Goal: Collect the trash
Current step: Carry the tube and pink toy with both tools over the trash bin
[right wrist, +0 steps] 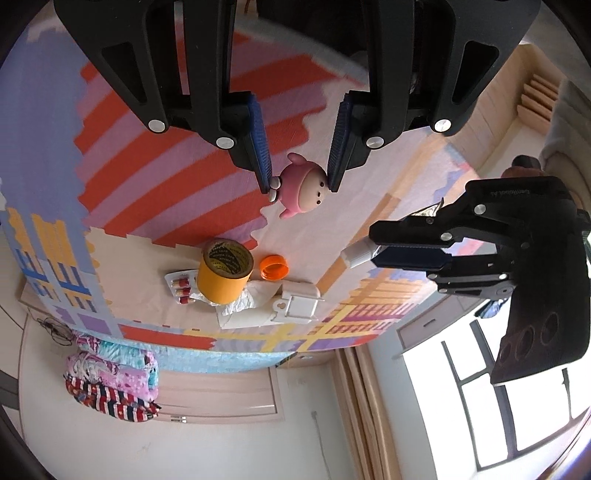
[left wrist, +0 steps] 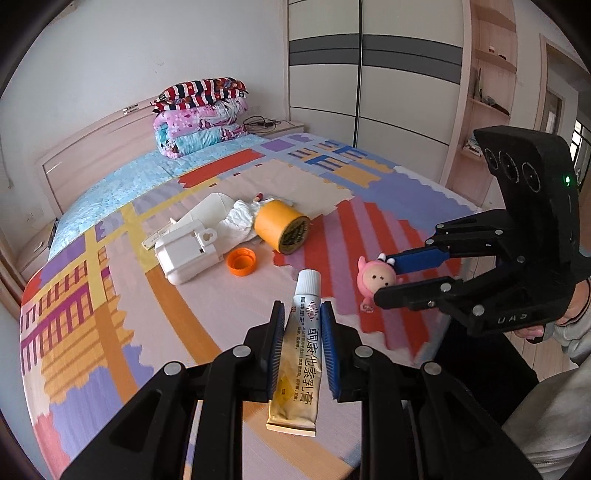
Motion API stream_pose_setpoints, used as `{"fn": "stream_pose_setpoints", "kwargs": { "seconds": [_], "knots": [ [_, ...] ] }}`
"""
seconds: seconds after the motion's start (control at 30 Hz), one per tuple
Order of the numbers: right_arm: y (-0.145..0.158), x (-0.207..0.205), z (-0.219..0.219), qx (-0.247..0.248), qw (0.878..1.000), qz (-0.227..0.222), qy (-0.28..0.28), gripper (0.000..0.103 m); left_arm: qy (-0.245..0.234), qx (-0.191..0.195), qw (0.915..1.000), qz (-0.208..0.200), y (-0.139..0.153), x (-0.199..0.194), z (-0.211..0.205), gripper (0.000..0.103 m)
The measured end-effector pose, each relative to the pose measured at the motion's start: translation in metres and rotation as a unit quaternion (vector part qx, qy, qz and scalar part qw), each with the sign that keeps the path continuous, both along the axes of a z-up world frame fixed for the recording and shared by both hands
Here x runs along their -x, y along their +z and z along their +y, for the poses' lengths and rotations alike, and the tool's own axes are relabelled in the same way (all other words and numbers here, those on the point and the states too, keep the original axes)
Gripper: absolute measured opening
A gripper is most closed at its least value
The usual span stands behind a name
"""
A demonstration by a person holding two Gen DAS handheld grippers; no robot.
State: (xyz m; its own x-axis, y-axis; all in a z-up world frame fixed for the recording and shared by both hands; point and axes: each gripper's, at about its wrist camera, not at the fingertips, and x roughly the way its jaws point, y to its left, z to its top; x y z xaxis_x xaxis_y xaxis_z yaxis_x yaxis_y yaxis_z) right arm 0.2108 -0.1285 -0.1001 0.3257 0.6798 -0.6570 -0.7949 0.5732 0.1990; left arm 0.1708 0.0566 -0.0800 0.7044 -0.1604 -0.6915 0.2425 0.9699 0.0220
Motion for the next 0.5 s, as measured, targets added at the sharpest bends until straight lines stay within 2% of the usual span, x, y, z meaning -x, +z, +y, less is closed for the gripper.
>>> {"fn": "stream_pose_setpoints", "kwargs": {
  "seconds": [0.27,0.5],
  "knots": [
    [0.006,0.03,-0.021,-0.008,1.0,-0.006,0.006,0.031,0.022,0.027,0.9993,-0.017,0.005,0.045,-0.019,0.019],
    [-0.002,0.058,-0.035,-0.001,1.0,-0.004,0.017,0.031,0.032,0.045,0.9984,-0.011,-0.005,0.078,-0.037,0.019]
  ]
}}
